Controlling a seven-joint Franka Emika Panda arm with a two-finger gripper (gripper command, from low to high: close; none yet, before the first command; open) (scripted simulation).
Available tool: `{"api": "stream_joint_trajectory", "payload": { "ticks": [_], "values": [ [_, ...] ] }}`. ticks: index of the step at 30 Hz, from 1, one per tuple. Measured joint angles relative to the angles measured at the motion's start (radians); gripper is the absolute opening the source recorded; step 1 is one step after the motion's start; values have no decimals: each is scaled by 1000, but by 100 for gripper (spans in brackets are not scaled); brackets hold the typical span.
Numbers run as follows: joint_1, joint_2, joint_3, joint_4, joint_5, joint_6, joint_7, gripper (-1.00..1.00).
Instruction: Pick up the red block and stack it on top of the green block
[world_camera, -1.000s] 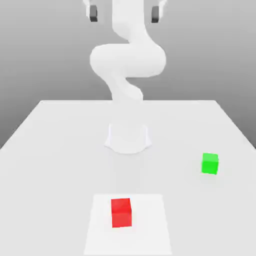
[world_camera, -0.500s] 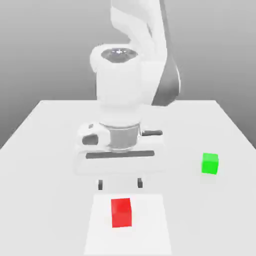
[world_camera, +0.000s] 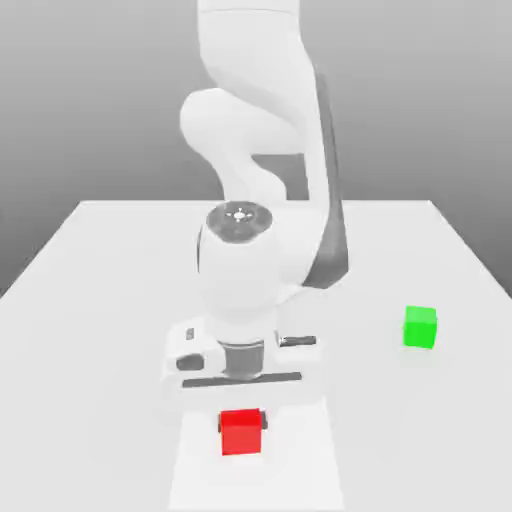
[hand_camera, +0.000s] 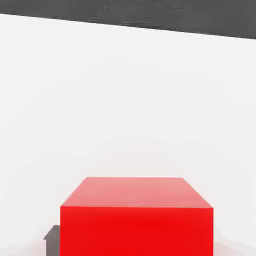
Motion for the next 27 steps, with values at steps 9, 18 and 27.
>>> {"api": "stream_joint_trajectory", "payload": {
  "ticks": [9,18,27],
  "values": [
    [207,-255,98,-73,68,-175,161,-100],
    [482,-431,354,-180,220,-236,493,-100],
    [603,-483,559,-250,240,-223,745,-100]
  ]
}}
